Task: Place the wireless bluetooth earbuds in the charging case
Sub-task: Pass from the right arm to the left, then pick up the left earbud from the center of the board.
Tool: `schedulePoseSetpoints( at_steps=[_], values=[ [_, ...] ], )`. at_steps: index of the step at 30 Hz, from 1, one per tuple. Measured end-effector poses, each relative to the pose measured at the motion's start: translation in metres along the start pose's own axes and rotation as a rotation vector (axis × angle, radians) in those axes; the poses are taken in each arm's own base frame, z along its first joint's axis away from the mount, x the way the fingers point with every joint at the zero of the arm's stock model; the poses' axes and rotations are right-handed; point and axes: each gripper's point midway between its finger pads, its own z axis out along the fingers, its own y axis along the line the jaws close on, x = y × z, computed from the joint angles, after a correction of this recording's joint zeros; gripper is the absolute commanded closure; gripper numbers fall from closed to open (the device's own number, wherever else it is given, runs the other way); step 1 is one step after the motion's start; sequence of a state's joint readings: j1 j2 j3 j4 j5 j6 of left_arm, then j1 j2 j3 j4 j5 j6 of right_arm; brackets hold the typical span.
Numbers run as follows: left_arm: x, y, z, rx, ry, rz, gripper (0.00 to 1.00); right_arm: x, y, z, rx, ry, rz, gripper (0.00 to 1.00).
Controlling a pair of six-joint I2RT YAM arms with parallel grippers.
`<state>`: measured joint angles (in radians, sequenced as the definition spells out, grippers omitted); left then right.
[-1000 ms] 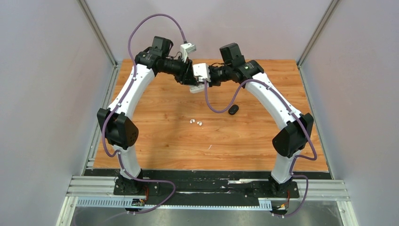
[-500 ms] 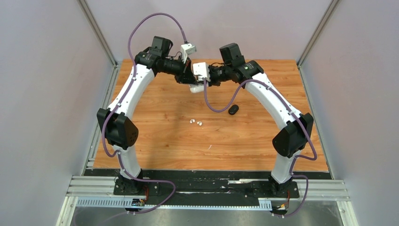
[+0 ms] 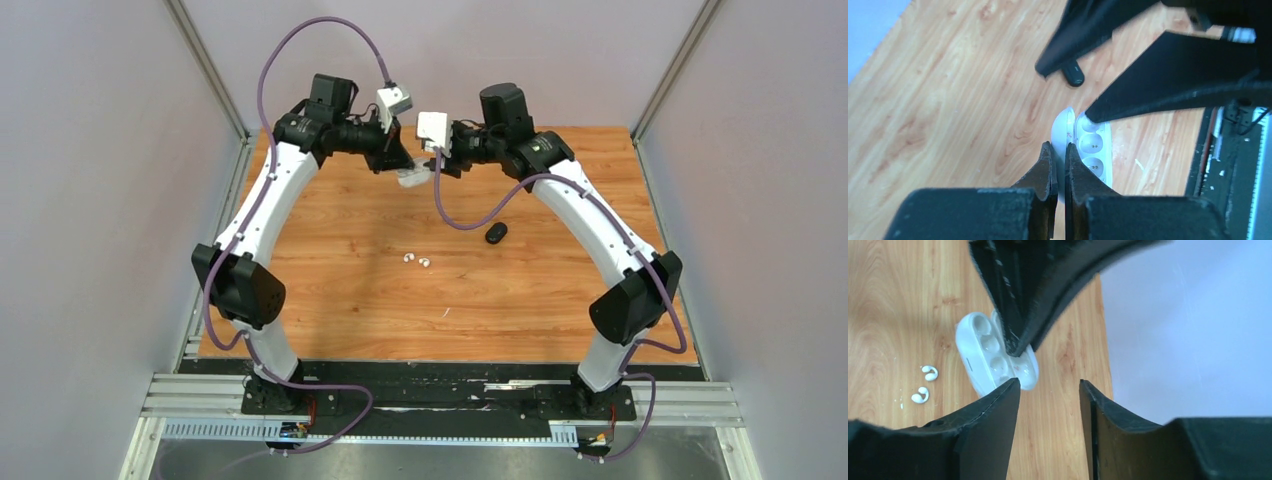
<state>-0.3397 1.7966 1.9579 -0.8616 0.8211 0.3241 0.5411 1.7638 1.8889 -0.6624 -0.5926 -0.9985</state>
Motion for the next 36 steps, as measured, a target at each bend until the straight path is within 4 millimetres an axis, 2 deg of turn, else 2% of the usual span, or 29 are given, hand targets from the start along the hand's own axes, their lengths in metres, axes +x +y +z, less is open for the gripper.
schedulePoseSetpoints(
  at_steps=[3, 6, 8, 11, 14, 16, 19, 21, 23, 26, 28, 32, 36],
  values=[
    [-0.004, 0.0, -0.007, -0.03, -0.014, 0.058, 1.0, -0.003, -0.013, -0.012, 0.071, -0.017, 0.081, 0.39],
    [-0.003, 0.0, -0.013, -0.066, -0.024, 0.124, 1.0, 0.005, -0.037, -0.037, 0.181, -0.042, 0.234, 0.38],
    [-0.003, 0.0, -0.017, -0.088, -0.033, 0.175, 1.0, 0.018, -0.05, -0.056, 0.254, -0.059, 0.35, 0.38],
    [0.002, -0.003, -0.023, -0.125, -0.047, 0.312, 1.0, 0.043, -0.051, -0.072, 0.284, -0.08, 0.52, 0.39],
    [0.012, -0.015, -0.031, -0.151, -0.062, 0.462, 1.0, 0.074, -0.025, -0.065, 0.22, -0.081, 0.69, 0.4],
    [0.016, -0.026, -0.038, -0.167, -0.081, 0.548, 1.0, 0.092, 0.006, -0.048, 0.126, -0.072, 0.807, 0.41],
    [0.008, -0.033, -0.045, -0.192, -0.111, 0.62, 1.0, 0.113, 0.051, -0.021, -0.001, -0.039, 0.948, 0.46],
    [-0.001, -0.028, -0.047, -0.228, -0.128, 0.634, 1.0, 0.123, 0.076, -0.007, -0.06, -0.008, 0.999, 0.5],
    [-0.002, -0.023, -0.048, -0.261, -0.128, 0.609, 1.0, 0.126, 0.1, 0.007, -0.119, 0.022, 1.023, 0.54],
    [-0.002, -0.014, -0.051, -0.313, -0.132, 0.524, 1.0, 0.122, 0.126, 0.026, -0.198, 0.043, 1.007, 0.71],
    [-0.001, -0.009, -0.053, -0.34, -0.141, 0.456, 1.0, 0.119, 0.14, 0.036, -0.247, 0.05, 0.976, 0.75],
    [0.011, 0.0, -0.053, -0.379, -0.145, 0.329, 1.0, 0.12, 0.168, 0.052, -0.324, 0.083, 0.927, 0.72],
    [0.027, 0.011, -0.055, -0.415, -0.131, 0.218, 1.0, 0.137, 0.191, 0.068, -0.353, 0.155, 0.939, 0.71]
  ],
)
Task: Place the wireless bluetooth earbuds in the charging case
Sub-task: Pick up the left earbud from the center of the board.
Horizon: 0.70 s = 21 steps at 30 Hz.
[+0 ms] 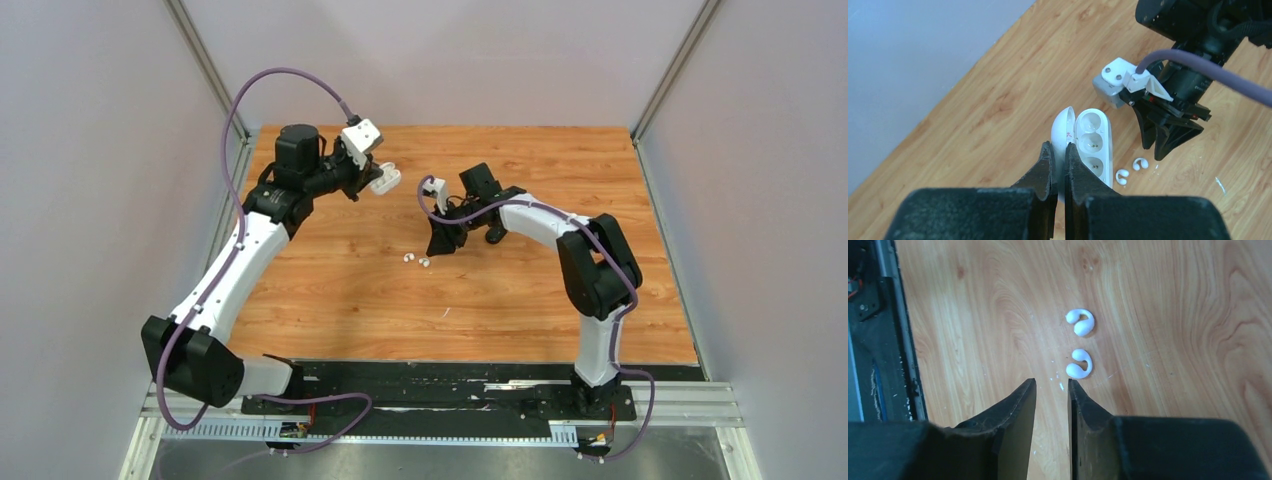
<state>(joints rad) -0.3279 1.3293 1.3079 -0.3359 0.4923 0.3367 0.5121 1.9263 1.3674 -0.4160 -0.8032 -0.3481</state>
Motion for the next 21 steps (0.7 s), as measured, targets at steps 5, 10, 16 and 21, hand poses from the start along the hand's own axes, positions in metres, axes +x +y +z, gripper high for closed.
schedulePoseSetpoints(
  at_steps=[5, 10, 16, 21],
  values=[
    [0.006, 0.006, -0.009, -0.047, 0.002, -0.054, 1.0, 0.028, -0.016, 0.016, 0.04, 0.068, 0.118, 0.69],
    [0.001, 0.001, -0.023, -0.064, -0.02, -0.04, 1.0, 0.042, -0.025, 0.026, 0.053, 0.098, 0.188, 0.66],
    [0.0, -0.001, -0.031, -0.068, -0.028, 0.008, 1.0, 0.036, -0.027, 0.027, 0.055, 0.088, 0.181, 0.59],
    [0.001, -0.002, -0.031, -0.064, -0.023, 0.018, 1.0, 0.011, -0.034, 0.029, 0.056, 0.041, 0.124, 0.59]
  ],
)
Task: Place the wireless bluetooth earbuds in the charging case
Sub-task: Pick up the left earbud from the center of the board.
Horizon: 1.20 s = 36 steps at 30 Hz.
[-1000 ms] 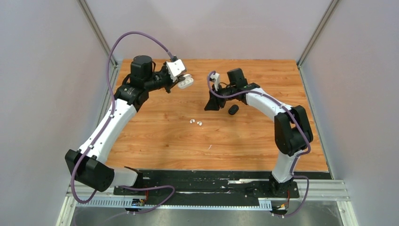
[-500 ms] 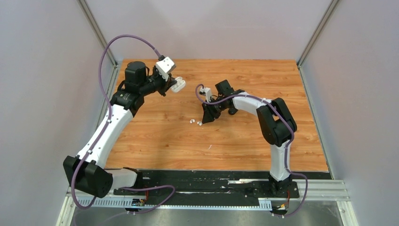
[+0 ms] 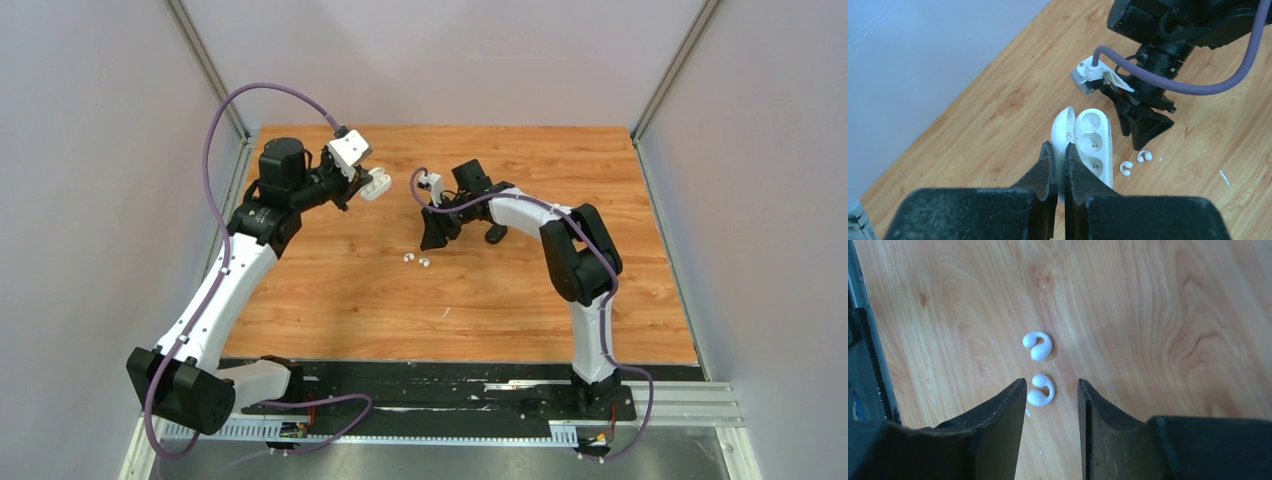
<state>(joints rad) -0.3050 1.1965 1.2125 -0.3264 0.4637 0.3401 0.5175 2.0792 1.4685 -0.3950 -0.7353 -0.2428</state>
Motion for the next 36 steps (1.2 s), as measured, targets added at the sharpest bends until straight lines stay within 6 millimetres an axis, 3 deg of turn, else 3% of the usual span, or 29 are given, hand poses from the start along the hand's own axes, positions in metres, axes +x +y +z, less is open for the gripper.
schedulePoseSetpoints(
  at_steps=[6, 21, 36],
  values=[
    [0.002, -0.002, -0.002, 0.004, 0.008, -0.005, 1.0, -0.021, -0.009, 0.013, -0.004, -0.03, -0.076, 0.59],
    [0.006, -0.006, -0.008, 0.01, 0.031, -0.013, 1.0, -0.022, -0.011, 0.039, -0.031, -0.012, -0.172, 0.6],
    [0.006, -0.006, -0.008, 0.011, 0.032, -0.011, 1.0, -0.015, -0.004, 0.039, -0.075, 0.006, -0.205, 0.57]
  ],
)
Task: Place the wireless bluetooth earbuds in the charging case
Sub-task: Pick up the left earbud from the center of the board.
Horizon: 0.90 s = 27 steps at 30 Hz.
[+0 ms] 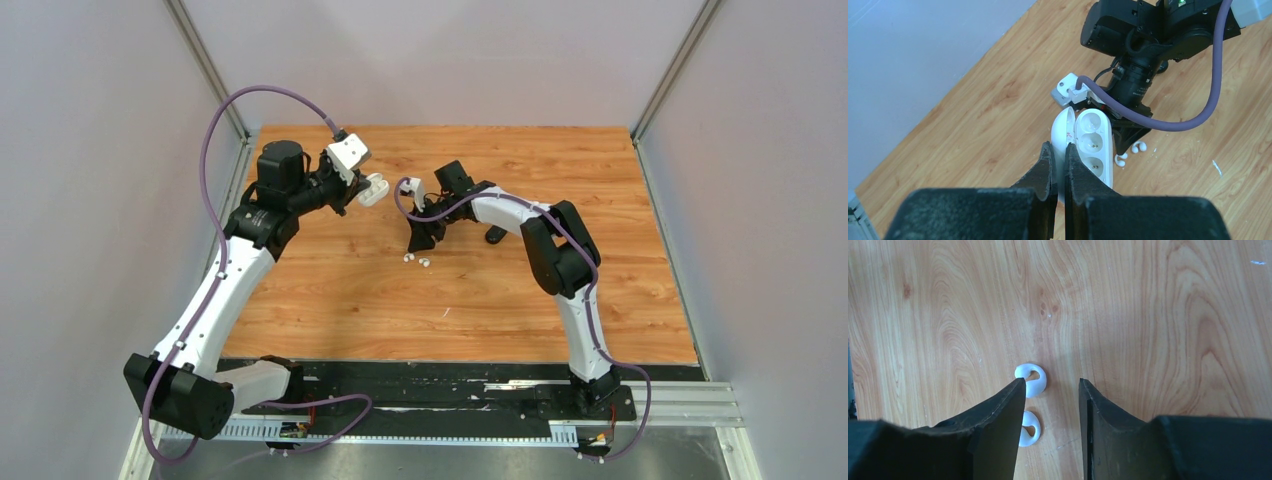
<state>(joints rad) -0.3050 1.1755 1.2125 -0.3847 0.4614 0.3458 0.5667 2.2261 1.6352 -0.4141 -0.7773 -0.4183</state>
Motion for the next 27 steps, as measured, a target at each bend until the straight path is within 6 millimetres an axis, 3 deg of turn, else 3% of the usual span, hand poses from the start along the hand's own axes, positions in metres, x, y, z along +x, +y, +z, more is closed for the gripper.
schedulePoseSetpoints(
  at_steps=[27],
  values=[
    [0.0036, -0.001, 0.0008, 0.002, 0.007, -0.004, 1.0, 0.0102, 0.0023, 0.0067, -0.027, 0.021, -0.04, 0.57]
  ],
)
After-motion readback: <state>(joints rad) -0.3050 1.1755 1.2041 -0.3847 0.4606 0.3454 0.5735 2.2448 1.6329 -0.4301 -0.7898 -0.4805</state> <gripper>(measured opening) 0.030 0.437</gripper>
